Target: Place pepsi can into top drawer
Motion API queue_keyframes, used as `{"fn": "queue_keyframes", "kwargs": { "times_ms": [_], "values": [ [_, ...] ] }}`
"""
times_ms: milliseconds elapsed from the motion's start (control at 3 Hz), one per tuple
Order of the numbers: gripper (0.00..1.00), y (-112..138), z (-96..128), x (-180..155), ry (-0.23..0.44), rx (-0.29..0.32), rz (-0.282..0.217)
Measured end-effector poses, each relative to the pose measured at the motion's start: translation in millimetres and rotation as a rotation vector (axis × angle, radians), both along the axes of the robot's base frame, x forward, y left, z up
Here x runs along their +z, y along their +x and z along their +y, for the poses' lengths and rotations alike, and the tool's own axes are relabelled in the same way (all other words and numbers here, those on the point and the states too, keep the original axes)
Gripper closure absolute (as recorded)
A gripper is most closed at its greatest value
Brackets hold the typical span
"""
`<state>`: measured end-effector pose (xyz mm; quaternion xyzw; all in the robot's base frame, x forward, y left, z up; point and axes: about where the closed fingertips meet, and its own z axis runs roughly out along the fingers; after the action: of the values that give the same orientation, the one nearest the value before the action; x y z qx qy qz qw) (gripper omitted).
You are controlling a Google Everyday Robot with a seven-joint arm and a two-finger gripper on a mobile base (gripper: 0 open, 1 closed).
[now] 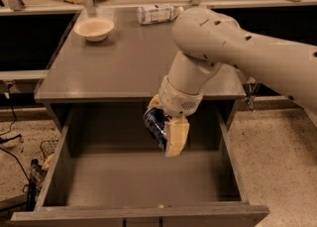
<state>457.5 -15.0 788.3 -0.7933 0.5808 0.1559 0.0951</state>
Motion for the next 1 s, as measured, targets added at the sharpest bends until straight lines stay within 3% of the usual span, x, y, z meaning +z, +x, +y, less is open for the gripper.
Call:
{"fn": "queue_keyframes", "kwargs": {
  "times_ms": [333,667,1000],
  "values": [
    [1.0,-30,-4,-7,-0.071,0.015,0.03],
    [1.0,-30,-4,-8,-0.069,0.014,0.031],
    [1.0,-29,-1,-33,-0.076,-0.026,0.047]
  ]
}}
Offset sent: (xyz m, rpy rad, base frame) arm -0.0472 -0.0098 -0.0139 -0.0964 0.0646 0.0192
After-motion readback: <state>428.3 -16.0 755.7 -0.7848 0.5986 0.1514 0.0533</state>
